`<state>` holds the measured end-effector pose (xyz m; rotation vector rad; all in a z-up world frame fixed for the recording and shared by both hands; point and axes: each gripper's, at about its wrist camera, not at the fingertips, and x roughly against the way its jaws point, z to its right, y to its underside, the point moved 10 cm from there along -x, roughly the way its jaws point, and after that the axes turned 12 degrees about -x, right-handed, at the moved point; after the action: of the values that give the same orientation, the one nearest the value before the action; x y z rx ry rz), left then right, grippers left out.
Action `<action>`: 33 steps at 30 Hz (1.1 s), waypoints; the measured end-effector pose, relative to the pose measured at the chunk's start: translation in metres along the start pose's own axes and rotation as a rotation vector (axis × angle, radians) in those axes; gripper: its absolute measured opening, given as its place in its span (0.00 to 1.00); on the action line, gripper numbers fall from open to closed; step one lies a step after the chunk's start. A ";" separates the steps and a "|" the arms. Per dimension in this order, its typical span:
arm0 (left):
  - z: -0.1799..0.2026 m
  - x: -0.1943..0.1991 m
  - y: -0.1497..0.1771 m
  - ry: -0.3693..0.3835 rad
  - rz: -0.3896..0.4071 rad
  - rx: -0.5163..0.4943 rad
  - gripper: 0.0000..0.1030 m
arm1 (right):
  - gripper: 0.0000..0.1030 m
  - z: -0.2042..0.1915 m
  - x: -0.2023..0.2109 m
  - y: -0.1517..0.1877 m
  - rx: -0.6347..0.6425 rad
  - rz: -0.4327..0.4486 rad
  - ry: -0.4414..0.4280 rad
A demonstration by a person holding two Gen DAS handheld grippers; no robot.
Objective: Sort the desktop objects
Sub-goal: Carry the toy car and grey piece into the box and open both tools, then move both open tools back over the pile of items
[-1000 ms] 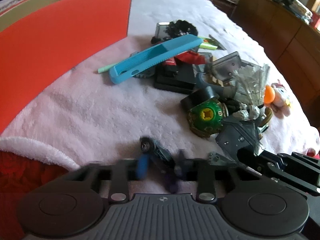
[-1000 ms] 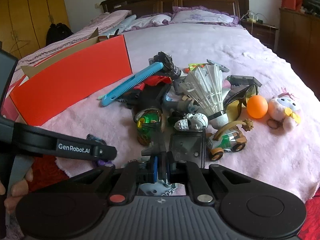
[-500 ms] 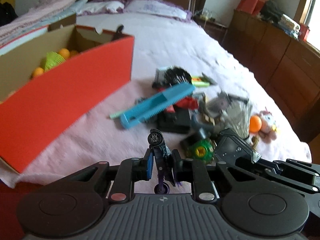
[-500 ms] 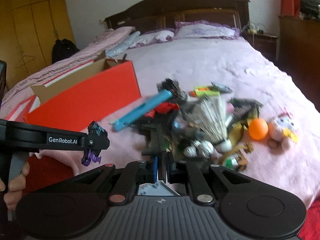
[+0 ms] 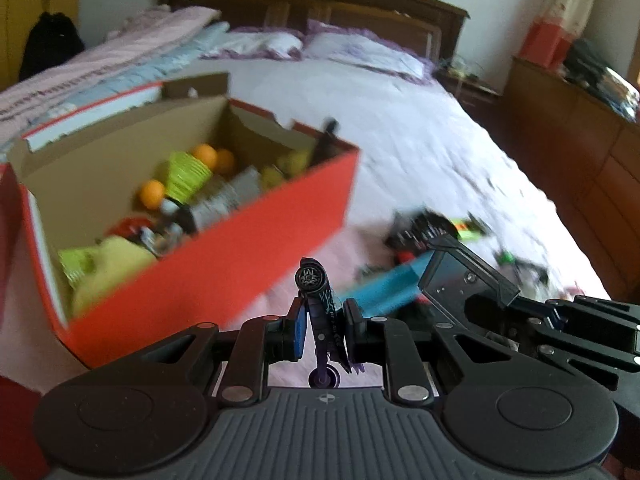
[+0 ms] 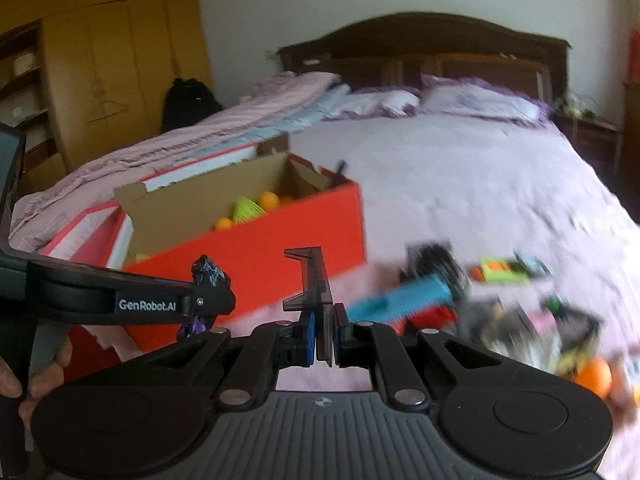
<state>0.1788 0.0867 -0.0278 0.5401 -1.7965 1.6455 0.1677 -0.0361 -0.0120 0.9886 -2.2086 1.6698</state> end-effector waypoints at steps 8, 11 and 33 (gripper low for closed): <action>-0.081 0.001 -0.054 -0.131 0.058 0.071 0.20 | 0.09 -0.072 -0.057 -0.068 0.063 -0.005 -0.119; -0.108 -0.011 -0.062 -0.166 0.014 0.087 0.27 | 0.10 -0.097 -0.089 -0.087 0.072 -0.032 -0.129; -0.039 0.000 -0.010 -0.077 -0.023 0.049 0.85 | 0.44 0.002 -0.011 0.012 -0.081 -0.130 0.061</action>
<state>0.1928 0.1237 -0.0202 0.6518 -1.8016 1.6779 0.1689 -0.0318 -0.0282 1.0223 -2.1073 1.5217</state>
